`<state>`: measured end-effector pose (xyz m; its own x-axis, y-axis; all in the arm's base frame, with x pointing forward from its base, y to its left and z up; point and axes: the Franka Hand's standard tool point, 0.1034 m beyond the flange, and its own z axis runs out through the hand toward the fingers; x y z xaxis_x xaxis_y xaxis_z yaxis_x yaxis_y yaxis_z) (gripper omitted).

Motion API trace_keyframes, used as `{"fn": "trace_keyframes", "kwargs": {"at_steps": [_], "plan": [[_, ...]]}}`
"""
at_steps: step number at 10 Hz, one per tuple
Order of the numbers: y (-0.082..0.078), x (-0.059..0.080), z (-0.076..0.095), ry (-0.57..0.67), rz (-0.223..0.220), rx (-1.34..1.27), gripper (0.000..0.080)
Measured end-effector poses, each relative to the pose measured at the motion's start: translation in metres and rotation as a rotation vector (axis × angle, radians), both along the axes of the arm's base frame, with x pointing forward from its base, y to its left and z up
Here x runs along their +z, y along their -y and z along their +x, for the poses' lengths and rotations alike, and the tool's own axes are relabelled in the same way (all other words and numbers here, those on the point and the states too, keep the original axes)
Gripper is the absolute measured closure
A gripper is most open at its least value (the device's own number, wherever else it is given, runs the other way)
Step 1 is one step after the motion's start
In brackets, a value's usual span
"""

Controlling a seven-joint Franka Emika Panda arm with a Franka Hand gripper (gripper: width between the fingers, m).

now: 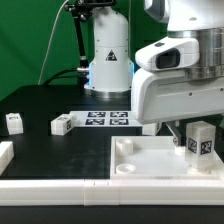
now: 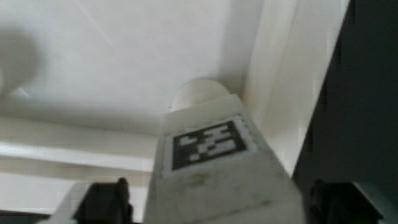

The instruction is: Assemble one leg

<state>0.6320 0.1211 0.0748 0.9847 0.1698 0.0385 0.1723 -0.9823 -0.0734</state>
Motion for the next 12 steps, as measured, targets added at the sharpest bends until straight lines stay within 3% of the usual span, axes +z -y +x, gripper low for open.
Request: {"fn": "trace_keyframes", "kwargs": {"at_steps": [1,5,12], "plan": [[0.0000,0.0000,0.0000,0.000,0.000,0.000,0.0485],[0.0002,0.0000,0.0001,-0.003,0.002,-0.042,0.0511],[0.0026,-0.0001,0.0005,-0.051,0.024,-0.607,0.0509]]}}
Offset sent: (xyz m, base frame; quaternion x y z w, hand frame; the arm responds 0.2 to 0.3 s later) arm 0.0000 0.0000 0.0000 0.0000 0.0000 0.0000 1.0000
